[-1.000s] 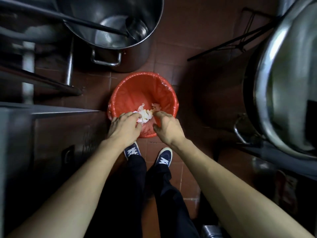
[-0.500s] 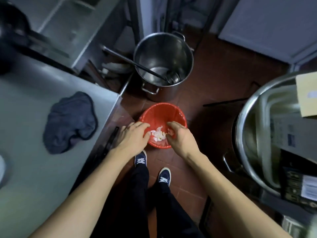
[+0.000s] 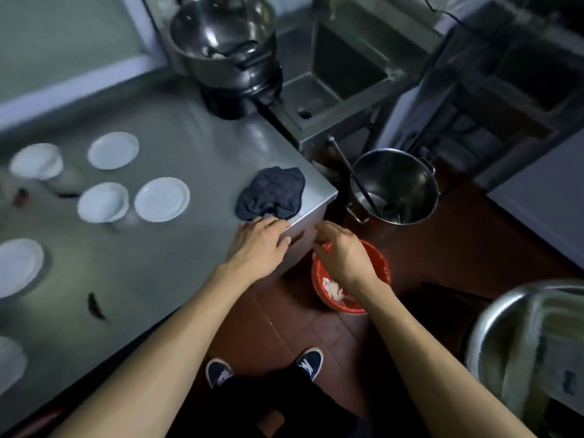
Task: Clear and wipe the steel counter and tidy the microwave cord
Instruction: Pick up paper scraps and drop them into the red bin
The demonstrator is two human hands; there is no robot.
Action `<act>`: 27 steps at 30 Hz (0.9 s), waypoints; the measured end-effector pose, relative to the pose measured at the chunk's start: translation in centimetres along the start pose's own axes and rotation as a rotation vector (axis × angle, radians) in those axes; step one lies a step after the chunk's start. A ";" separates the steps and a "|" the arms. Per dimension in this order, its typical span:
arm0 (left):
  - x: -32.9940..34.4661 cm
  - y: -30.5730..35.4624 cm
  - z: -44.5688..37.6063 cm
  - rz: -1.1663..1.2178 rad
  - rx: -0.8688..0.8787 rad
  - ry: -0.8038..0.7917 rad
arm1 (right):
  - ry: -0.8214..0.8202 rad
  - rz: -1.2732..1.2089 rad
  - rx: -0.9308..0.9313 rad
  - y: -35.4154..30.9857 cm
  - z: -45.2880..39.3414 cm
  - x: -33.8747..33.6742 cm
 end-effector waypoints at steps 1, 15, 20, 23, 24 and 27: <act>-0.8 -1.2 0.9 -0.004 -0.024 0.014 | 0.000 -0.003 -0.024 -1.5 -0.1 0.3; -9.7 -22.6 21.9 0.057 -0.429 0.218 | -0.181 -0.015 -0.428 -26.5 0.5 11.8; -12.0 -29.4 30.4 0.082 -0.579 0.309 | -0.250 -0.031 -0.577 -36.1 2.7 17.0; -12.4 -32.3 34.8 0.102 -0.657 0.330 | -0.281 -0.040 -0.643 -40.3 4.1 20.1; -12.3 -33.1 36.2 0.114 -0.681 0.337 | -0.296 -0.039 -0.659 -41.5 4.6 21.1; -12.4 -35.1 40.0 0.157 -0.760 0.384 | -0.349 -0.027 -0.716 -44.6 6.1 23.8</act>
Point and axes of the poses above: each hand's wrist, its own z-axis away from the middle knuckle, its own x-axis out of the palm, y = z × x, the point moved 3 cm from there along -z, towards the middle knuckle, and after that the axes turned 3 degrees about -x, right-handed, at the moved point
